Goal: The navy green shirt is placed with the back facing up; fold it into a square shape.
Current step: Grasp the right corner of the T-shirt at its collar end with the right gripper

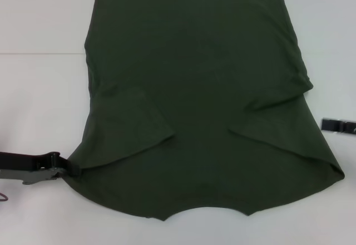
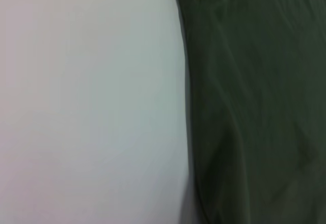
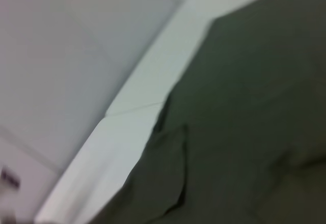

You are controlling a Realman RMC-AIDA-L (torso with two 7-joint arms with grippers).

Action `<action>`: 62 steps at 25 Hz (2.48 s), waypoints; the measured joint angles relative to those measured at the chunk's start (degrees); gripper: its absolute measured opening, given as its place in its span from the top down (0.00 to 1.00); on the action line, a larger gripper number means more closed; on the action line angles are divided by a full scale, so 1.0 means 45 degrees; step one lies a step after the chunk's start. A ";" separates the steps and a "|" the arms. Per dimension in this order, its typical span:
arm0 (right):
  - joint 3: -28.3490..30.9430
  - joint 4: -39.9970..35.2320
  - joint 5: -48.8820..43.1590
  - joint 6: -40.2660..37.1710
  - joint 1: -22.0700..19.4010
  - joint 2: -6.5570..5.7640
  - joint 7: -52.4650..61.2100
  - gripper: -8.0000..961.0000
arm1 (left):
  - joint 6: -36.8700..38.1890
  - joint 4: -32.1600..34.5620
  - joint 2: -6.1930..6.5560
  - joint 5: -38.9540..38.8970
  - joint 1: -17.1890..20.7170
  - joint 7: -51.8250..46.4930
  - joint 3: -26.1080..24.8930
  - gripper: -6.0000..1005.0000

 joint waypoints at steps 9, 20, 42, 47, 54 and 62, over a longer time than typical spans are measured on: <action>-0.0044 -0.0642 -0.1563 -0.0163 0.0544 -0.1005 0.4778 0.26 | 0.0062 0.0056 -0.0049 -0.0012 -0.0011 0.0279 0.0001 0.94; -0.0048 -0.1067 -0.4922 0.0040 0.1366 -0.1099 0.6837 0.04 | 0.0107 0.0101 0.0015 0.0028 0.0018 0.0405 -0.0001 0.94; -0.1379 -0.0218 -0.6748 0.1848 0.2263 -0.0304 0.6677 0.04 | 0.0086 0.0116 -0.0062 0.0038 0.0086 0.0472 0.0064 0.94; -0.1788 -0.0001 -0.6756 0.2203 0.2347 -0.0162 0.6640 0.04 | 0.0079 0.0111 -0.0075 0.0028 0.0085 0.0541 0.0061 0.94; -0.1999 0.0093 -0.6757 0.2483 0.2390 -0.0045 0.6448 0.04 | 0.0040 0.0075 -0.0084 -0.0002 0.0086 0.0566 0.0055 0.93; -0.2330 0.0092 -0.6758 0.2731 0.2385 0.0069 0.6330 0.04 | 0.0012 0.0076 -0.0081 -0.0001 0.0085 0.0573 0.0081 0.94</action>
